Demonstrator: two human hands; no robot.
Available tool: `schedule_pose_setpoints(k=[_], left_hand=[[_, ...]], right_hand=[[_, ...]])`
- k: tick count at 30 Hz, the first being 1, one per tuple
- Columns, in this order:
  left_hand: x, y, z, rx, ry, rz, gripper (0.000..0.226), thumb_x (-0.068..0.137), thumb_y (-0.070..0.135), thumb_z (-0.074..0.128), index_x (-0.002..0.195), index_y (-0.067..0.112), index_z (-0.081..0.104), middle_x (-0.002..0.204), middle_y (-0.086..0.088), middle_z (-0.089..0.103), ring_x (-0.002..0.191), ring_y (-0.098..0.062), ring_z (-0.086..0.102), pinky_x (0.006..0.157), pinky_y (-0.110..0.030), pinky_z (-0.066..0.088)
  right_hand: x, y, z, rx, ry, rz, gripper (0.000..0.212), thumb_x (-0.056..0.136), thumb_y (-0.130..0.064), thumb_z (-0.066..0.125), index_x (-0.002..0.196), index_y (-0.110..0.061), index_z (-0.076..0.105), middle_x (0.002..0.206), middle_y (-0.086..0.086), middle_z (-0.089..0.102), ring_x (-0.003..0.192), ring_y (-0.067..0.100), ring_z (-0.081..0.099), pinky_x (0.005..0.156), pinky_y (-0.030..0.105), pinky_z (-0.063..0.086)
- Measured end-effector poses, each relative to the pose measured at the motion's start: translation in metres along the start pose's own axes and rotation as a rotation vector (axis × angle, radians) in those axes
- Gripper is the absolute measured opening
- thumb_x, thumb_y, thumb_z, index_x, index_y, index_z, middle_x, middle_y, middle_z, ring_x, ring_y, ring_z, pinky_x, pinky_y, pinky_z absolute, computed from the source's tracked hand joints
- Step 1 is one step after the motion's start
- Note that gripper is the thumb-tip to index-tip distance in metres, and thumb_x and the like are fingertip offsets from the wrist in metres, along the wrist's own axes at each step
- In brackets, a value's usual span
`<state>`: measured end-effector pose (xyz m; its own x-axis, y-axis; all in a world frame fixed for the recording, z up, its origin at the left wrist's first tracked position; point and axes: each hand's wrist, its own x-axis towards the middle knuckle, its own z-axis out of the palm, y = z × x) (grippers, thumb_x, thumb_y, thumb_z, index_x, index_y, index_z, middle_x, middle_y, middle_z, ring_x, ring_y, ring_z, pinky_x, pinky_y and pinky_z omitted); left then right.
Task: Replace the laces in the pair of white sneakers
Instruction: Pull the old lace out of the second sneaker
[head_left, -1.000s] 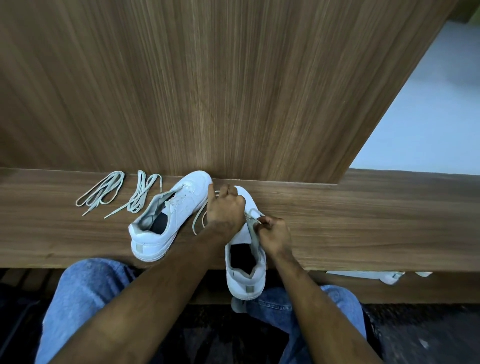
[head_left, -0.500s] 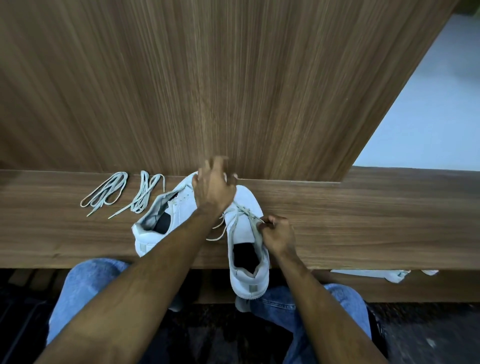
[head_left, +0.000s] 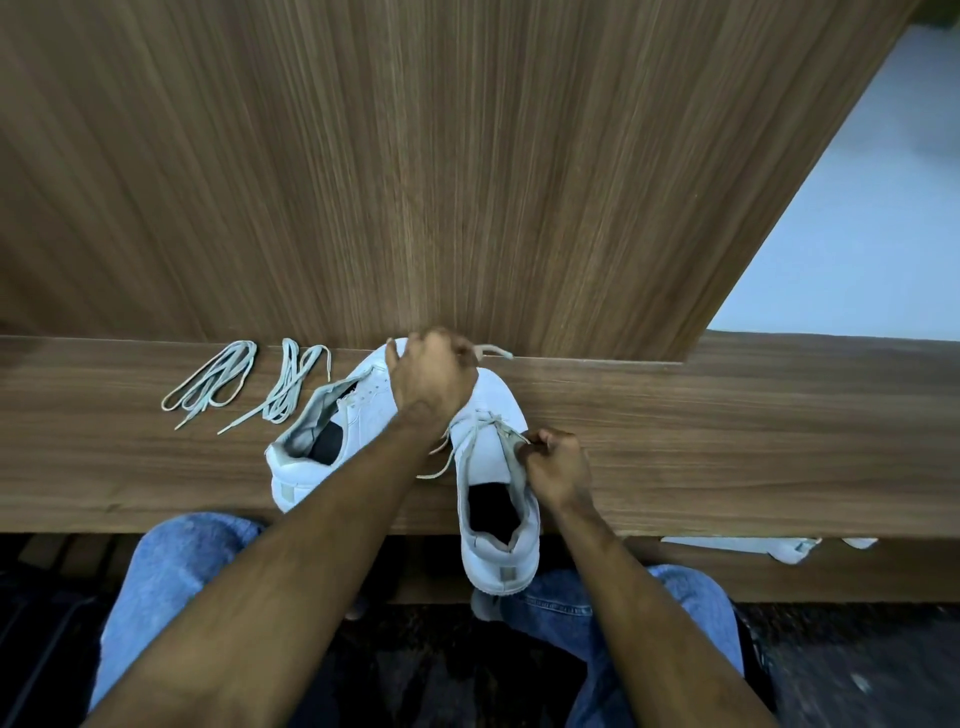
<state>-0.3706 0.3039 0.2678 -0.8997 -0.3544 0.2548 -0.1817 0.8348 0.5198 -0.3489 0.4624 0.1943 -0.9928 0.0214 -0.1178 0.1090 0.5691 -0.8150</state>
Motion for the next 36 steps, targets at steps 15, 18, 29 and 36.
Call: schedule_pose_setpoints(k=[15, 18, 29, 36], left_hand=[[-0.047, -0.026, 0.020, -0.080, -0.388, -0.298, 0.022, 0.072, 0.029, 0.062, 0.088, 0.017, 0.072, 0.095, -0.007, 0.070, 0.097, -0.028, 0.065, 0.082, -0.035, 0.053], [-0.054, -0.029, 0.020, -0.128, -0.362, -0.345, 0.018, 0.079, 0.031, 0.064, 0.087, 0.018, 0.074, 0.099, -0.009, 0.070, 0.100, -0.029, 0.064, 0.085, -0.034, 0.051], [-0.066, -0.036, 0.018, -0.186, -0.337, -0.381, 0.028, 0.084, 0.034, 0.064, 0.103, 0.017, 0.072, 0.108, -0.013, 0.069, 0.105, -0.034, 0.062, 0.085, -0.034, 0.049], [-0.064, -0.036, 0.022, -0.210, -0.355, -0.401, 0.031, 0.081, 0.041, 0.065, 0.105, 0.022, 0.071, 0.110, -0.010, 0.069, 0.104, -0.032, 0.063, 0.090, -0.038, 0.052]], right_hand=[[0.003, 0.003, -0.004, -0.049, -0.037, -0.077, 0.016, 0.086, -0.017, 0.060, 0.092, -0.021, 0.074, 0.089, 0.000, 0.075, 0.088, 0.023, 0.069, 0.076, 0.035, 0.054], [0.005, -0.012, -0.005, -0.326, -0.095, -0.166, 0.044, 0.084, -0.016, 0.054, 0.125, -0.030, 0.061, 0.117, 0.004, 0.069, 0.108, 0.030, 0.063, 0.090, 0.037, 0.051], [0.032, -0.031, 0.023, -0.365, -0.098, -0.300, 0.016, 0.091, -0.020, 0.048, 0.093, -0.015, 0.063, 0.108, 0.009, 0.064, 0.096, 0.032, 0.063, 0.081, 0.042, 0.051], [0.034, -0.011, -0.002, 0.254, 0.054, 0.112, 0.013, 0.092, -0.014, 0.055, 0.103, -0.010, 0.058, 0.100, 0.009, 0.067, 0.085, 0.023, 0.062, 0.072, 0.024, 0.051]])
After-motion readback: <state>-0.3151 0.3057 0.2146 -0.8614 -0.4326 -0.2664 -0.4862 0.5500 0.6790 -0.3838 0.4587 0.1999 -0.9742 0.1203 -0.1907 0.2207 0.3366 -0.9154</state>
